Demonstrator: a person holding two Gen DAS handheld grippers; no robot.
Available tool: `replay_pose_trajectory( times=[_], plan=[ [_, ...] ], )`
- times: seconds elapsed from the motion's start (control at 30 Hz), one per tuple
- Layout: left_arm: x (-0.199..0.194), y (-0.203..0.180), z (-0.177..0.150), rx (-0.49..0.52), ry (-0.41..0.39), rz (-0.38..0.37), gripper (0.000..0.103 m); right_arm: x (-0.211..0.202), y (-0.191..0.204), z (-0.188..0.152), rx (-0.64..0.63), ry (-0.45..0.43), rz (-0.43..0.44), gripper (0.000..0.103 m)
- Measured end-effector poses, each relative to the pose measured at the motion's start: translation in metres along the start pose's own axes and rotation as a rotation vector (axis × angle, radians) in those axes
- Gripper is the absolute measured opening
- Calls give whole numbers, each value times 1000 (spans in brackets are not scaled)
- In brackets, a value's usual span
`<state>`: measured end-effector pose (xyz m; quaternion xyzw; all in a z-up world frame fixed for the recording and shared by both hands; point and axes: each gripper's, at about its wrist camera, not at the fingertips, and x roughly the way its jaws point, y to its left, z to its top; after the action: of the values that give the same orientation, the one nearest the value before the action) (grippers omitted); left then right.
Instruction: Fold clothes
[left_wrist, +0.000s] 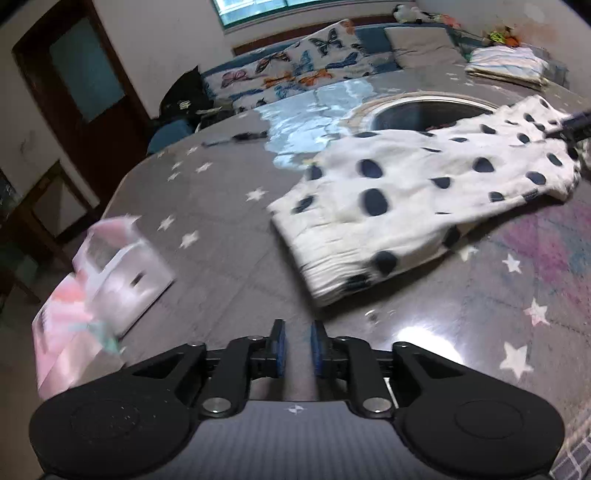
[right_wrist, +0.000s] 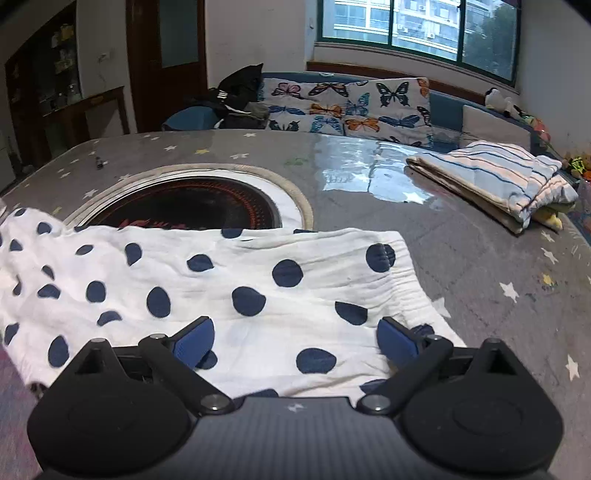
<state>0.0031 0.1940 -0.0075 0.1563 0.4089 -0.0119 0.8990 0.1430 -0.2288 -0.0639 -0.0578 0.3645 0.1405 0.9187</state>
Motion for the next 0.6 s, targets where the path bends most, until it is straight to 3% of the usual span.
replay_pose_trajectory(
  times=[0.17, 0.33, 0.43, 0.6],
  plan=[
    [-23, 39, 23, -188, -61, -32, 26, -11, -5, 9, 30, -25, 18, 96],
    [-11, 25, 74, -319, -138, -258, 25, -3, -5, 32, 26, -66, 22, 91],
    [15, 1, 102, -331, -135, -345, 25, 13, -5, 40, 27, -44, 22, 85],
    [72, -26, 123, -317, -57, -342, 25, 34, -11, 40, 42, -19, -5, 78]
  ],
)
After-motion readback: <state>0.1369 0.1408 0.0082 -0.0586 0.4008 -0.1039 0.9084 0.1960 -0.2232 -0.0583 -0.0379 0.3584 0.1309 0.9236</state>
